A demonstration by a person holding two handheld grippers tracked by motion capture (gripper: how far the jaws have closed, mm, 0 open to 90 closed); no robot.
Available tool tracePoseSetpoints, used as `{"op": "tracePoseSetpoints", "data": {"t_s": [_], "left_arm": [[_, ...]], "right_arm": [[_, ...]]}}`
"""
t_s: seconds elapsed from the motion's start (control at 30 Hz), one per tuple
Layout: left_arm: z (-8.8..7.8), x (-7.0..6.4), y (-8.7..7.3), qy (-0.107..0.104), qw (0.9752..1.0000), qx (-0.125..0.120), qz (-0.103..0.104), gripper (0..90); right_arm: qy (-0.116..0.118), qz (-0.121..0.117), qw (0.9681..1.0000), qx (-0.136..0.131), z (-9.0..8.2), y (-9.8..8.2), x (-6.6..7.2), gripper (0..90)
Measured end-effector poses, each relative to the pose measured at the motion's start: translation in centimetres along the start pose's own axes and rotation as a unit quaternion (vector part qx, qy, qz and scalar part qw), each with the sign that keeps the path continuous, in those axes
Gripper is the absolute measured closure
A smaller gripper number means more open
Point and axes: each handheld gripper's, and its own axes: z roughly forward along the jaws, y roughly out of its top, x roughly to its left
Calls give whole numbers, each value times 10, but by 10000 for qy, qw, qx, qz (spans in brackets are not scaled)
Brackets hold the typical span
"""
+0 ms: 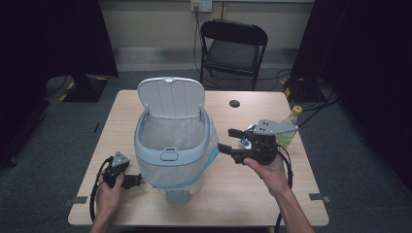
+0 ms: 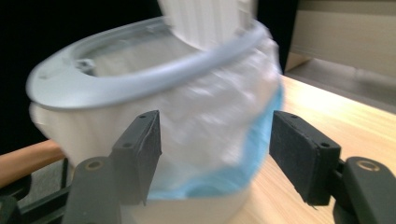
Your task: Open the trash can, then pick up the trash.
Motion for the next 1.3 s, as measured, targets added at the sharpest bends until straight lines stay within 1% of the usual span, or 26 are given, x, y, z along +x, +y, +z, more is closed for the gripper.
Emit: {"op": "tracePoseSetpoints", "data": {"t_s": [0.07, 0.1, 0.2, 0.23, 0.3, 0.33, 0.43, 0.47, 0.5, 0.53, 0.6, 0.63, 0.67, 0.7, 0.73, 0.77, 0.8, 0.87, 0.9, 0.97, 1.0, 1.1, 1.17, 1.2, 1.23, 1.3], "left_arm": [[0, 0, 0, -1, 10000, 4, 11, 150], [0, 0, 0, -1, 10000, -15, -20, 149], [0, 0, 0, 0, 10000, 4, 5, 150], [0, 0, 0, -1, 10000, -14, -20, 150], [0, 0, 0, -1, 10000, 2, 9, 150], [0, 0, 0, -1, 10000, -14, -19, 150], [0, 0, 0, -1, 10000, -13, -18, 150], [0, 0, 0, -1, 10000, -12, -17, 150], [0, 0, 0, -1, 10000, -14, -19, 149], [0, 0, 0, -2, 10000, -14, -19, 149], [0, 0, 0, -2, 10000, -11, -9, 150], [0, 0, 0, 0, 10000, 1, 3, 150], [0, 0, 0, 1, 10000, 3, 6, 150], [0, 0, 0, -1, 10000, -13, -17, 150], [0, 0, 0, 0, 10000, -14, -18, 150], [0, 0, 0, -1, 10000, -13, -19, 150], [0, 0, 0, 0, 10000, 1, 2, 150], [0, 0, 0, -2, 10000, -15, -15, 150], [0, 0, 0, 0, 10000, 2, 4, 149], [0, 0, 0, -2, 10000, -12, -13, 150], [0, 0, 0, -1, 10000, -12, -17, 150], [0, 0, 0, -2, 10000, -12, -16, 150], [0, 0, 0, -2, 10000, -5, -7, 150], [0, 0, 0, -3, 10000, -13, -14, 150], [0, 0, 0, -1, 10000, -12, -15, 150], [0, 0, 0, -1, 10000, 0, 5, 150]], "right_arm": [[-95, 144, 9998, 15, -2, -7, -9, 329], [-169, 176, 9997, 46, -3, -11, -13, 326], [-398, 294, 9987, 152, -5, -23, -25, 325], [-449, 364, 9981, 209, -4, -28, -30, 324], [-644, 405, 9965, 340, -4, -37, -41, 331], [-737, 454, 9955, 378, -4, -42, -47, 337], [-1035, 551, 9914, 580, -1, -59, -65, 352], [-1146, 588, 9893, 688, 1, -66, -71, 358], [-1283, 553, 9869, 811, 3, -72, -76, 360], [-1361, 596, 9848, 903, 6, -78, -82, 362], [-1439, 723, 9816, 1028, 11, -91, -94, 362], [-1547, 735, 9786, 1138, 14, -97, -99, 357], [-1594, 715, 9770, 1225, 16, -101, -102, 352], [-1668, 712, 9744, 1328, 19, -105, -105, 345], [-1678, 752, 9736, 1354, 21, -109, -110, 340], [-1739, 787, 9714, 1411, 23, -113, -116, 329], [-1788, 773, 9700, 1454, 24, -116, -119, 321], [-1815, 882, 9683, 1473, 26, -120, -126, 313], [-1848, 892, 9671, 1503, 27, -122, -129, 306], [-1922, 964, 9645, 1533, 30, -126, -134, 272], [-1927, 1006, 9638, 1546, 31, -127, -136, 270], [-1898, 995, 9637, 1595, 35, -131, -138, 268], [-1927, 991, 9616, 1682, 38, -135, -141, 268], [-1898, 1002, 9615, 1714, 40, -138, -142, 270], [-1899, 1048, 9602, 1758, 41, -139, -143, 273], [-1854, 1093, 9610, 1739, 42, -142, -144, 281]]}}
